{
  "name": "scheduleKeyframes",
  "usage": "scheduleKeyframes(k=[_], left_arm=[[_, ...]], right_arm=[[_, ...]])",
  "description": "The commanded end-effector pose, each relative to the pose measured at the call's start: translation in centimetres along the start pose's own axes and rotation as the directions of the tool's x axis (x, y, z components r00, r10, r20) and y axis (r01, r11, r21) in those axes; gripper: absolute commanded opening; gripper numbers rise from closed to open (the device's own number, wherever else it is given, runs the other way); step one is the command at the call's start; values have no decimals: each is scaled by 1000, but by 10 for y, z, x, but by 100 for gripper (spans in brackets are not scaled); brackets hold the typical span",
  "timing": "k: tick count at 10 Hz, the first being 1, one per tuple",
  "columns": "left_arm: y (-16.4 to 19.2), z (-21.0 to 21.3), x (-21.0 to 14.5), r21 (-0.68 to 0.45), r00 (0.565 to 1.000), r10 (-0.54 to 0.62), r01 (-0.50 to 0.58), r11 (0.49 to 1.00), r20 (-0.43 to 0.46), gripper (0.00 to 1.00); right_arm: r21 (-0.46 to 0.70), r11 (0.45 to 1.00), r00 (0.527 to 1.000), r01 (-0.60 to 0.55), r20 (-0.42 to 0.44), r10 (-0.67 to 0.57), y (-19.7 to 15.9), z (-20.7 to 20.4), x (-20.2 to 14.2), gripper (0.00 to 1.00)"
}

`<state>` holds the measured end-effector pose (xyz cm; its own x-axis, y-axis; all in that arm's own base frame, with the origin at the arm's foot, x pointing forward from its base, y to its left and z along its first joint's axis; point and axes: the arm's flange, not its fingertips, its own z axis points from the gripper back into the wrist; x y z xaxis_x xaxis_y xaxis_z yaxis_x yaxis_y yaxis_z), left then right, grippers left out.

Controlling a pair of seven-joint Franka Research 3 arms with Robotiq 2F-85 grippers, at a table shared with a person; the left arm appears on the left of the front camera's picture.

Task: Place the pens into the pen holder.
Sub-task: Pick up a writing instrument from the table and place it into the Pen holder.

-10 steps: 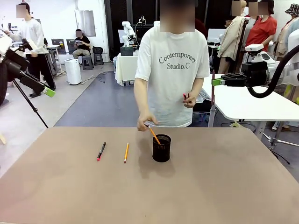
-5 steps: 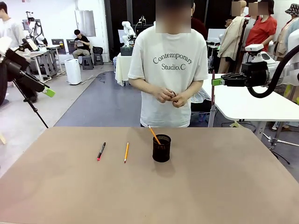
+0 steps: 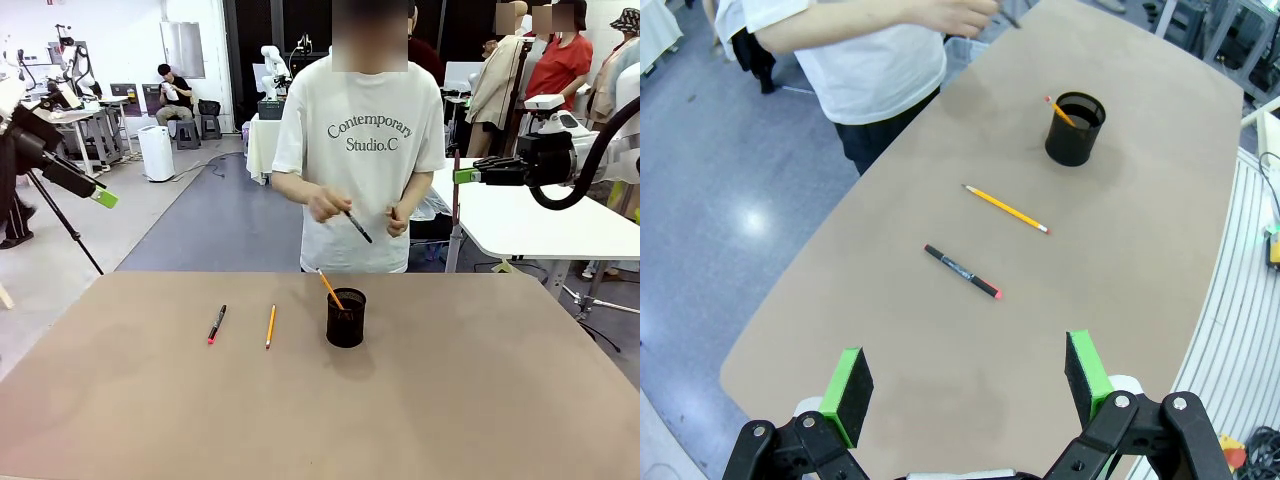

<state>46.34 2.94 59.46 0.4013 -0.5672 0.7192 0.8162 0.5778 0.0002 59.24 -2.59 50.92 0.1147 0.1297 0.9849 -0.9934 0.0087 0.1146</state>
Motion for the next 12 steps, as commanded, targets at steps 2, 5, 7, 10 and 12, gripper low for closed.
scheduleKeyframes(k=[2, 5, 7, 10, 12], left_arm=[[0, 1, 1, -6, 1000, -5, 5, 1000, 6, 100], [0, 1, 1, -6, 1000, -5, 5, 1000, 6, 100], [0, 1, 1, -6, 1000, -5, 5, 1000, 6, 100], [0, 1, 1, -6, 1000, -5, 5, 1000, 6, 100], [0, 1, 1, -6, 1000, -5, 5, 1000, 6, 100]], right_arm=[[-12, 1000, 1000, -5, -5, 5, -1, -1, 2, 0], [-12, 1000, 1000, -5, -5, 5, -1, -1, 2, 0], [-12, 1000, 1000, -5, -5, 5, -1, -1, 2, 0], [-12, 1000, 1000, -5, -5, 5, -1, -1, 2, 0], [-12, 1000, 1000, -5, -5, 5, -1, -1, 2, 0]])
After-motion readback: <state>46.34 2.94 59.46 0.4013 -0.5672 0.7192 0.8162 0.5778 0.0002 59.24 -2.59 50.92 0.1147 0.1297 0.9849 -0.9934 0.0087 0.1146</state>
